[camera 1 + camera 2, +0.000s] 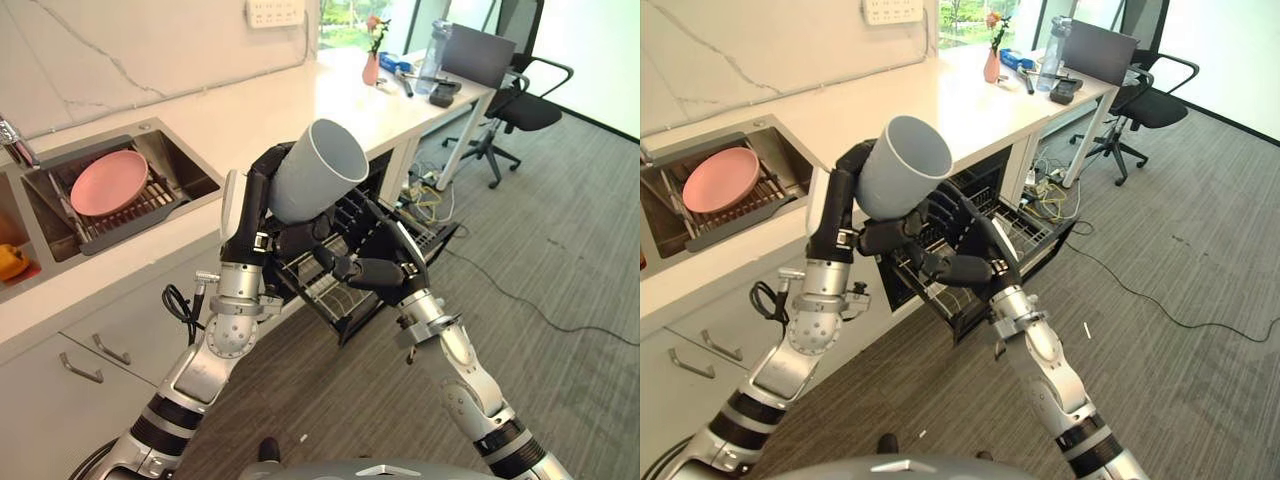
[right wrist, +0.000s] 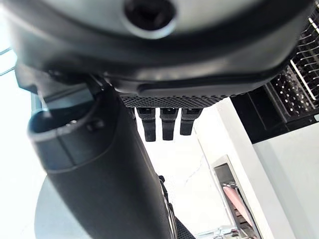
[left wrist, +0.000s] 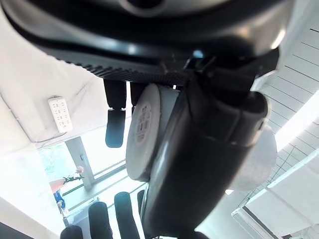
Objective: Place the dishes in the dishwasher.
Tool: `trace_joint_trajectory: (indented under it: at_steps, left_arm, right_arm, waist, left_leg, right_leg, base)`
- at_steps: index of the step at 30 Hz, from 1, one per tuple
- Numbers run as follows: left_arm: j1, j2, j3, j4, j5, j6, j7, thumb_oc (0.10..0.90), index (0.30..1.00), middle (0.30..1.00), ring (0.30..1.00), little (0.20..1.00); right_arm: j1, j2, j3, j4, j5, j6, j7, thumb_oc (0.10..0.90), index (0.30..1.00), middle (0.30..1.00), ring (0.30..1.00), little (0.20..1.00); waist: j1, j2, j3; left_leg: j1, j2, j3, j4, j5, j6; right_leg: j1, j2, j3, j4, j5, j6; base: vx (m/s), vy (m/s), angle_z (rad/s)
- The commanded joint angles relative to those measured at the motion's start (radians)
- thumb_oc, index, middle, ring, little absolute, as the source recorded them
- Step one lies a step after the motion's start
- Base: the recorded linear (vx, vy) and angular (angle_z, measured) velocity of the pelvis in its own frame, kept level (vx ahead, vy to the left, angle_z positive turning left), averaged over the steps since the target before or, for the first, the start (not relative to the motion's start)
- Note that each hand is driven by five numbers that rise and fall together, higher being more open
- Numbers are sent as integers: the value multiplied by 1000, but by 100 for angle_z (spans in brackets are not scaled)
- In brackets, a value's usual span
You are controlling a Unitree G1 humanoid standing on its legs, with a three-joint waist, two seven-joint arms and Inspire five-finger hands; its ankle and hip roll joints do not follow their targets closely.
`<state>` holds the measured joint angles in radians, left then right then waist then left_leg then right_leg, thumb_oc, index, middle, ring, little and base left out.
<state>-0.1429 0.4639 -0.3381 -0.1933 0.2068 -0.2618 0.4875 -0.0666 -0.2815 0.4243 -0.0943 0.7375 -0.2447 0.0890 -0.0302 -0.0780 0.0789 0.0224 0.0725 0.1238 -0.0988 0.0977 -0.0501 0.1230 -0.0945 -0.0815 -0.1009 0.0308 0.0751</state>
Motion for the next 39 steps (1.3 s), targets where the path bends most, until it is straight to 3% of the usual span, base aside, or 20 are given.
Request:
trace_joint_trajectory:
  at_steps: [1, 5, 6, 10, 16, 29, 30, 36, 37, 39]
  left_arm:
    - [-33, -4, -88, 27, 70, -90, 15, 400, 300, 300, 300, 300]
    - [-15, -10, -36, 43, 57, -72, 44, 400, 300, 300, 300, 300]
    - [-11, -6, 15, 42, 49, -53, 70, 400, 300, 300, 300, 300]
    - [-47, 52, 109, 37, 84, -4, 108, 400, 300, 300, 300, 300]
    - [-63, 39, 146, 36, 83, 12, 114, 400, 300, 300, 300, 300]
    - [-103, -8, -17, 47, 115, -28, 39, 400, 300, 300, 300, 300]
    - [-113, -15, -59, 55, 115, -32, 31, 400, 300, 300, 300, 300]
    - [-152, -22, -204, 79, 155, -68, -3, 400, 300, 300, 300, 300]
    - [-174, -23, -268, 91, 186, -81, -6, 400, 300, 300, 300, 300]
    - [-187, -24, -288, 100, 203, -83, -2, 400, 300, 300, 300, 300]
  right_arm:
    - [-121, 74, -97, -181, 113, -155, 23, 800, 900, 900, 900, 900]
    - [-113, 26, -112, -184, 59, -152, 7, 800, 900, 900, 900, 900]
    - [-101, -15, -121, -192, 17, -134, -8, 800, 900, 900, 900, 900]
    - [-75, -78, -126, -202, 3, -90, -8, 800, 900, 900, 900, 900]
    - [-66, -69, -108, -187, 15, -83, 1, 800, 900, 900, 900, 900]
    - [-121, 72, -7, -90, -5, -95, 7, 800, 900, 900, 900, 900]
    - [-124, 113, -1, -69, 2, -117, -35, 800, 900, 900, 900, 900]
    - [-162, 173, 12, -62, -46, -169, -168, 800, 900, 900, 900, 900]
    - [-192, 195, 25, -58, -71, -193, -223, 800, 900, 900, 900, 900]
    - [-201, 204, 27, -55, -80, -201, -241, 800, 900, 900, 900, 900]
  waist:
    - [8, 32, -96]
    - [5, 31, -98]
    - [4, 29, -99]
    - [-2, 30, -100]
    - [-7, 34, -96]
    - [3, 45, -100]
    - [5, 47, -99]
    - [6, 51, -96]
    - [5, 54, -95]
    - [6, 53, -94]
  left_leg:
    - [83, 25, 30, 12, -103, -47]
    - [84, 27, 32, 12, -103, -49]
    - [86, 29, 36, 12, -102, -51]
    - [86, 34, 39, 12, -102, -56]
    - [89, 36, 40, 12, -103, -58]
    - [96, 34, 22, 12, -103, -52]
    - [97, 33, 19, 12, -104, -51]
    - [96, 31, 10, 12, -105, -49]
    - [96, 31, 7, 12, -105, -48]
    - [97, 30, 6, 12, -106, -47]
  right_leg:
    - [-5, -23, -37, 14, -31, 68]
    - [-5, -21, -36, 14, -32, 67]
    - [-3, -20, -36, 14, -32, 66]
    - [-6, -19, -36, 14, -30, 65]
    - [-7, -17, -35, 14, -32, 63]
    - [12, -15, -54, 14, -45, 56]
    - [14, -14, -55, 14, -46, 55]
    - [17, -13, -58, 14, -48, 53]
    - [17, -12, -58, 14, -49, 52]
    - [18, -12, -58, 14, -50, 52]
  base:
    - [0, 0, 0]
    - [11, -5, -3]
    - [22, -13, -5]
    - [5, -6, -2]
    - [0, 0, 0]
    - [0, 0, 0]
    - [0, 0, 0]
    - [0, -2, 1]
    - [-1, -4, 5]
    - [0, -2, 5]
